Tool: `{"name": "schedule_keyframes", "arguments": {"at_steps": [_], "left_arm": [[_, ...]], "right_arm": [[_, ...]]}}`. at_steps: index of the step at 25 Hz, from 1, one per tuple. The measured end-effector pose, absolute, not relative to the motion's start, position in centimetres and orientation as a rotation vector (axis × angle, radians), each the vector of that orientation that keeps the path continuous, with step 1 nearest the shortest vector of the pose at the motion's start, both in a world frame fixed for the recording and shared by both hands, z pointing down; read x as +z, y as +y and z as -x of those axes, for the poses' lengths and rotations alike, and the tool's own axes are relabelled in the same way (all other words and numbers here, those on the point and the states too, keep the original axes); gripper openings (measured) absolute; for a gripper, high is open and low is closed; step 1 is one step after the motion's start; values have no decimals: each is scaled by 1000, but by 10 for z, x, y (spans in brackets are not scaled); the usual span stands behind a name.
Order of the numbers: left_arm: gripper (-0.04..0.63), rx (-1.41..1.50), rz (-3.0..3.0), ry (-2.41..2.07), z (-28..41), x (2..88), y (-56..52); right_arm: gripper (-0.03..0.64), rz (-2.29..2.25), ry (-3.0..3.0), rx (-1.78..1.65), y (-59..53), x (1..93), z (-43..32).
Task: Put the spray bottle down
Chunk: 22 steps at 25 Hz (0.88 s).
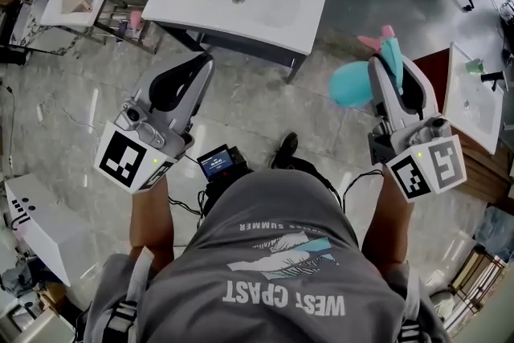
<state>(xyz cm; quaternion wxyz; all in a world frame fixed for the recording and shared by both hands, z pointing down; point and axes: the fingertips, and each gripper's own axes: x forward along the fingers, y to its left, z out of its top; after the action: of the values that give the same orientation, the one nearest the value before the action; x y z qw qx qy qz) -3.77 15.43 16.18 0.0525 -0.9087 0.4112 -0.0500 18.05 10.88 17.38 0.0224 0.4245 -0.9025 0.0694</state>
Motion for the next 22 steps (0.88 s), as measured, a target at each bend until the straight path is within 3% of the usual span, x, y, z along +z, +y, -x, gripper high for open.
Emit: {"name": "schedule_keyframes", "arguments": {"at_steps": [8,22], "left_arm": [[3,-182,2705,1296,4,154,132],[3,-147,2774,1195,11,166,60]], "right_arm": [[97,-1260,-2841,229,79,178,-212],[97,-1355,-2769,255,32,188,-204]]}}
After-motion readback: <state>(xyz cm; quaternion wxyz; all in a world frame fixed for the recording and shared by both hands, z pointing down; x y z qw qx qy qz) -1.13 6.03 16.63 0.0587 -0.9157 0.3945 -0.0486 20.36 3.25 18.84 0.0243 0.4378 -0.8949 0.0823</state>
